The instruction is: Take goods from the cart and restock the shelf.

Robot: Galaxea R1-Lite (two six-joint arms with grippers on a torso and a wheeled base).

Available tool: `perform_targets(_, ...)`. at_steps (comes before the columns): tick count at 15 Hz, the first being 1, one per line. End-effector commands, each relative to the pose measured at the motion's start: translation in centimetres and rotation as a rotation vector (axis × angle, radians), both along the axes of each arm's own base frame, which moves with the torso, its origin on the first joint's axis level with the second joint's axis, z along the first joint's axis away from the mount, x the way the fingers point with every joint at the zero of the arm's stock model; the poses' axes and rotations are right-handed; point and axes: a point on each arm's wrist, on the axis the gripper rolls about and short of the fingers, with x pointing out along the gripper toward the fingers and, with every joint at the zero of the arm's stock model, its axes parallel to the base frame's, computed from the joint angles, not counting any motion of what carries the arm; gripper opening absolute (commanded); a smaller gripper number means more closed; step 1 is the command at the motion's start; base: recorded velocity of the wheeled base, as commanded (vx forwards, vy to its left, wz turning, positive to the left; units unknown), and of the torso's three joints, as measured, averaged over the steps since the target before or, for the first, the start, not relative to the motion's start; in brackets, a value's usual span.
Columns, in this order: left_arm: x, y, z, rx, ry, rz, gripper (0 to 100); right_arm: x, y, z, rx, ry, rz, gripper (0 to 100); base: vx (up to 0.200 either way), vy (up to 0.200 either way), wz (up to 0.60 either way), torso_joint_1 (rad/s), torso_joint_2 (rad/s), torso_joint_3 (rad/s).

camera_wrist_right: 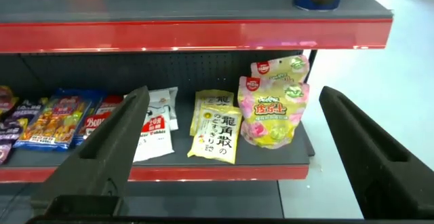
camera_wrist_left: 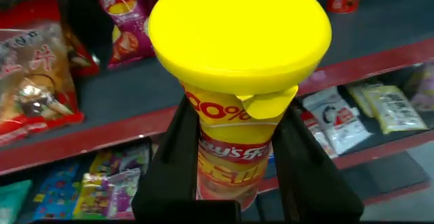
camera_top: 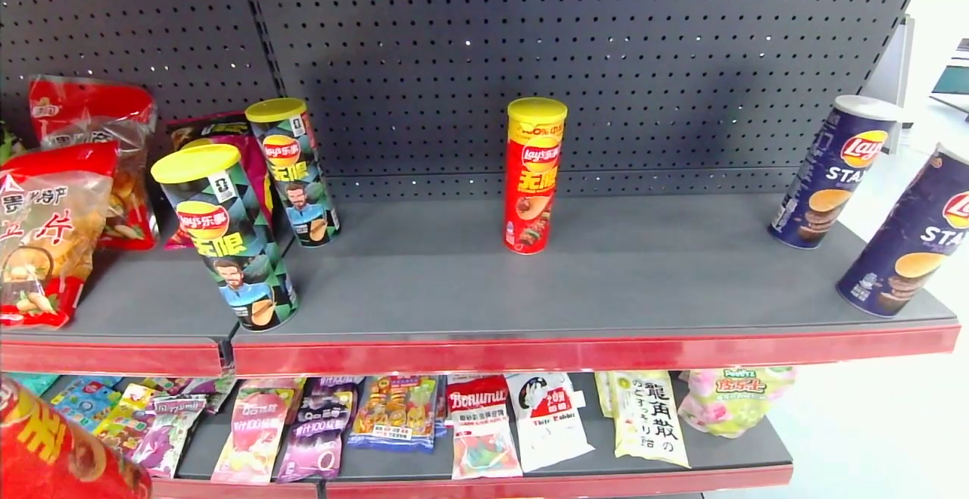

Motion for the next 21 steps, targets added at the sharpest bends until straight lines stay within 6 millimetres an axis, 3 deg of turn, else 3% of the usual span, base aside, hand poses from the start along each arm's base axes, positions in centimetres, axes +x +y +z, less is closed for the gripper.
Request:
perform_targets(1, -1.6, -0.1, 0.4, -0.064, -0.055, -0.040, 0, 0.0, 0.0, 0.0, -0.005, -0.004, 0.000, 100, 0.000, 0.000, 0.00, 0.000, 0.00, 0.000)
perform_targets(2, -1.6, -0.1, 0.4, -0.079, -0.051, -0.054, 0, -0.1, 0.0, 0.2, -0.011, -0.014, 0.000, 100, 0.000, 0.000, 0.00, 0.000, 0.00, 0.000)
perform_targets(3, -1.4, -0.2, 0.0, -0.096, -0.028, -0.080, 0, -0.4, 0.0, 6.0, 0.015, -0.076, 0.071, 100, 0.000, 0.000, 0.00, 0.000, 0.00, 0.000)
perform_targets(4, -1.1, -0.2, -0.6, -0.098, -0.004, -0.079, 0, 0.7, 0.0, 9.7, 0.100, -0.045, 0.123, 100, 0.000, 0.000, 0.00, 0.000, 0.00, 0.000)
perform_targets(5, -1.1, -0.2, -0.8, -0.097, 0.002, -0.080, 0, 1.2, 0.1, 11.0, 0.115, -0.034, 0.161, 100, 0.000, 0.000, 0.00, 0.000, 0.00, 0.000)
perform_targets(6, -0.7, -0.2, -0.9, -0.091, 0.015, -0.078, 0, 2.9, 0.4, 12.6, 0.066, 0.023, 0.281, 100, 0.000, 0.000, 0.00, 0.000, 0.00, 0.000)
perform_targets(8, 0.1, 0.0, -0.8, -0.091, 0.045, -0.023, 0, 6.5, 1.1, 14.8, 0.032, 0.083, 0.321, 100, 0.000, 0.000, 0.00, 0.000, 0.00, 0.000)
perform_targets(12, 1.6, 0.0, -0.5, -0.095, 0.113, -0.026, 0, 16.7, 3.9, 17.3, 0.047, 0.158, 0.595, 100, 0.000, 0.000, 0.00, 0.000, 0.00, 0.000)
perform_targets(16, 1.7, 0.0, 0.2, -0.095, 0.093, -0.035, 0, 26.8, 5.1, 15.5, 0.045, 0.163, 0.865, 100, 0.000, 0.000, 0.00, 0.000, 0.00, 0.000)
perform_targets(21, 1.9, 0.0, 0.8, -0.094, 0.081, -0.035, 0, 34.9, 6.6, 14.8, 0.001, 0.130, 0.987, 100, 0.000, 0.000, 0.00, 0.000, 0.00, 0.000)
